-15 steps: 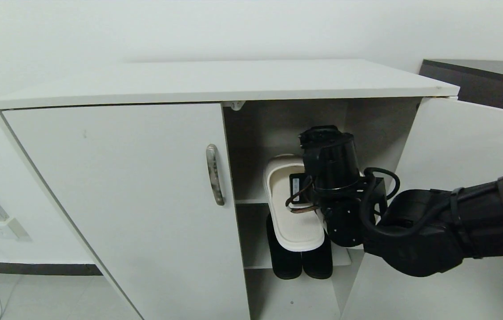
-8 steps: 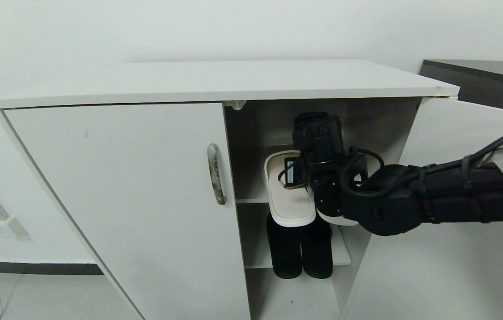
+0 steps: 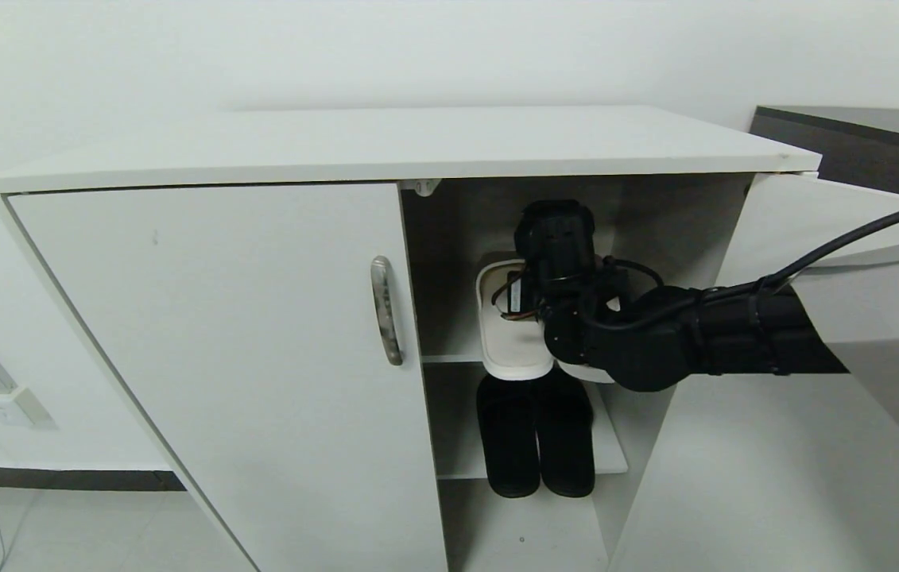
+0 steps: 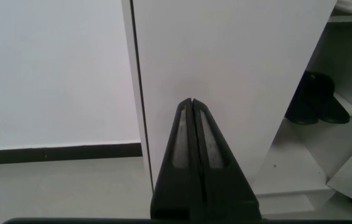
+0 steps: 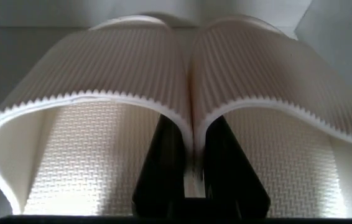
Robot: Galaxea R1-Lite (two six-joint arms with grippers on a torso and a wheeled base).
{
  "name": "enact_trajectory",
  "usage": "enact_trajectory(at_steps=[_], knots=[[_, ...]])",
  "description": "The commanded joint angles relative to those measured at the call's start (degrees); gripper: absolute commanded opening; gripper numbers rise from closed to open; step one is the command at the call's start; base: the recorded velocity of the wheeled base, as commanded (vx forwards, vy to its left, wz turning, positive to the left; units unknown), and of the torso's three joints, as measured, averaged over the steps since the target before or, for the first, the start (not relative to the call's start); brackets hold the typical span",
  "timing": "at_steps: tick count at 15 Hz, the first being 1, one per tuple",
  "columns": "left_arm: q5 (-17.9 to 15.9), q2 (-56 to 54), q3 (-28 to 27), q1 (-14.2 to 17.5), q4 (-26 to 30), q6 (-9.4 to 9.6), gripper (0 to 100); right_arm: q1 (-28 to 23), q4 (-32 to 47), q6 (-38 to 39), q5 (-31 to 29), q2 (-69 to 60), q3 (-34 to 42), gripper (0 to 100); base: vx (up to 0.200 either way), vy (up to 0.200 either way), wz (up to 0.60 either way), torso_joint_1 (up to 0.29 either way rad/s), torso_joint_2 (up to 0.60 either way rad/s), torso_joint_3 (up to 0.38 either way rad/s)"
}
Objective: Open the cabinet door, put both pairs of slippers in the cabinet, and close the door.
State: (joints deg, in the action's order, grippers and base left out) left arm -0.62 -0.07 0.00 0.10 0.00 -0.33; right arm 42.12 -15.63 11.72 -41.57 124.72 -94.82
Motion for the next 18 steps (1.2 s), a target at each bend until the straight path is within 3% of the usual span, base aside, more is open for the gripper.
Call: enact_trajectory(at_steps=[1, 5, 9, 15, 18], knots=[[0.0, 0.1, 0.0, 0.0, 0.0, -0.02, 0, -0.2, 0.0, 0.0, 0.0, 1.0, -0.5, 100, 0.000, 0.000, 0.00, 0.000, 0.00, 0.000], [0.0, 0.1, 0.0, 0.0, 0.0, -0.02, 0, -0.2, 0.2, 0.0, 0.0, 0.5, 0.4, 100, 0.000, 0.000, 0.00, 0.000, 0.00, 0.000], [0.0, 0.1, 0.0, 0.0, 0.0, -0.02, 0, 1.7, 1.7, 0.1, -0.4, -5.5, 6.0, 100, 0.000, 0.000, 0.00, 0.000, 0.00, 0.000], [-0.1, 0.1, 0.0, 0.0, 0.0, 0.15, 0, 8.6, 1.0, 0.7, -0.3, -21.6, 23.6, 100, 0.000, 0.000, 0.00, 0.000, 0.00, 0.000], [-0.1, 0.1, -0.1, 0.0, 0.0, 0.15, 0, 12.6, -1.1, 0.9, 2.5, -30.9, 33.4, 100, 0.000, 0.000, 0.00, 0.000, 0.00, 0.000]])
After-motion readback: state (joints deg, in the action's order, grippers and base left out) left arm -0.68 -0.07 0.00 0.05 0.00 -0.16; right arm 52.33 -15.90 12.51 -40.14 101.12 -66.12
